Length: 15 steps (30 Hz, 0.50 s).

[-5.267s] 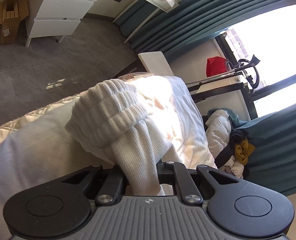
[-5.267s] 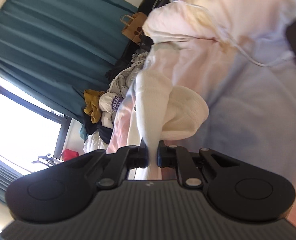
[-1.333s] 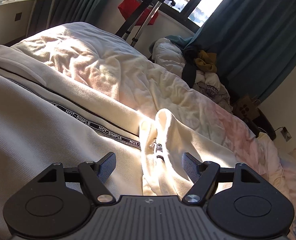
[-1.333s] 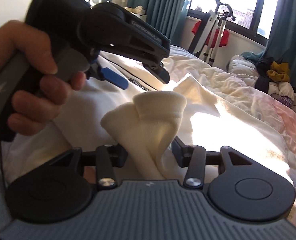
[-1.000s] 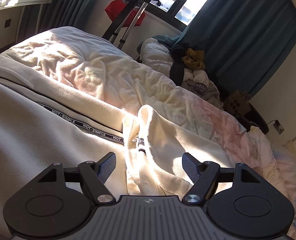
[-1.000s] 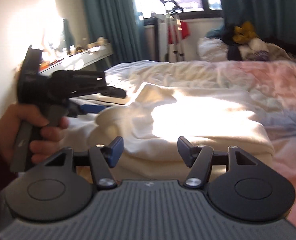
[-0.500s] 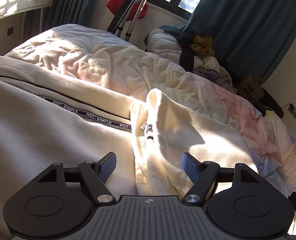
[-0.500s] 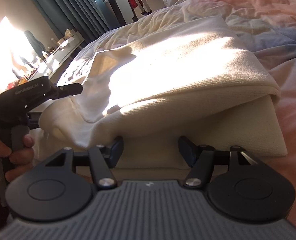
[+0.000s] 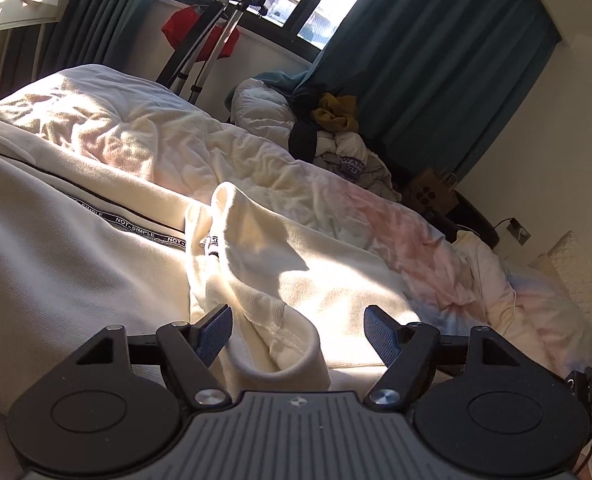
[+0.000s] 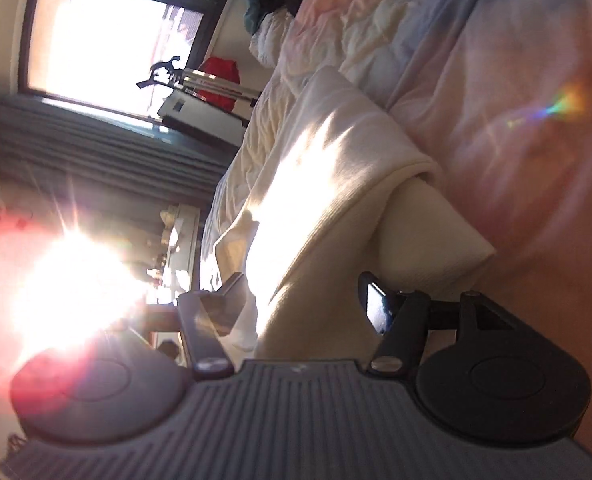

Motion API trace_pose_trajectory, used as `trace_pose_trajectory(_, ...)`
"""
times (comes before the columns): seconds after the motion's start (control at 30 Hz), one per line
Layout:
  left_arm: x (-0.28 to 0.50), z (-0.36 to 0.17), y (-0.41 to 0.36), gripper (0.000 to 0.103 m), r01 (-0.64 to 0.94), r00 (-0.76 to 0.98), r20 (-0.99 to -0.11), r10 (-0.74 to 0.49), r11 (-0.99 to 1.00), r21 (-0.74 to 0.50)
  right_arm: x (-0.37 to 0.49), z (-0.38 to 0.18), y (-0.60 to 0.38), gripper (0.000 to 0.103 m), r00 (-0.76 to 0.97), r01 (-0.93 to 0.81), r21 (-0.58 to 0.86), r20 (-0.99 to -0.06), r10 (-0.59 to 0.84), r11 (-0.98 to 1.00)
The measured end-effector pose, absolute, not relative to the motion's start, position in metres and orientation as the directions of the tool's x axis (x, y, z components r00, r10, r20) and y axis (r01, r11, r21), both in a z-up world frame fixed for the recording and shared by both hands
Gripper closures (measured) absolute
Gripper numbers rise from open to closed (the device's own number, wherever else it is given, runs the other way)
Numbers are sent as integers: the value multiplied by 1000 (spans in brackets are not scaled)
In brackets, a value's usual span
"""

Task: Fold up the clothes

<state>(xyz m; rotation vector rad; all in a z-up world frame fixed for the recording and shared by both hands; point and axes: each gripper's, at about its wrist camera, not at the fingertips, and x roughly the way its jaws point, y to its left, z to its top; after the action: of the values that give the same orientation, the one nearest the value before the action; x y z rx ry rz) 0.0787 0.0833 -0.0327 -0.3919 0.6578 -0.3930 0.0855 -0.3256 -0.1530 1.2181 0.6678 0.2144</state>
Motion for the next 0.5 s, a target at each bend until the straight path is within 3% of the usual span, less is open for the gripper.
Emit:
trace_pose_trajectory(0.13, 70, -34, 76, 29, 254, 725, -516, -456, 874, -415, 98, -174, -339, 38, 818, 210, 957, -283, 500, 199)
trace_pose_trajectory(0.27, 71, -36, 79, 38, 245, 732, -514, -446, 877, -413, 110, -181, -346, 39, 845, 190, 972, -235, 481, 140)
trace_pose_trajectory(0.3, 71, -37, 79, 45, 242, 734, -514, -444, 878, -413, 109, -183, -347, 43, 849, 189, 972, -233, 473, 140)
trace_pose_trajectory(0.33, 71, -37, 80, 49, 240, 736, -513, -442, 879, -412, 109, -183, -348, 56, 852, 191, 970, -239, 466, 149)
trace_pose_trajectory(0.37, 71, -38, 81, 63, 238, 737, -513, -439, 880, -412, 109, -182, -348, 79, 849, 201, 963, -264, 457, 181)
trace_pose_trajectory(0.4, 71, -39, 81, 78, 236, 739, -513, -437, 881, -411, 108, -181, -348, 85, 848, 209, 955, -284, 447, 211)
trace_pose_trajectory(0.5, 71, -41, 84, 97, 229, 744, -511, -430, 883, -410, 103, -176, -347, 90, 863, 187, 955, -273, 426, 231)
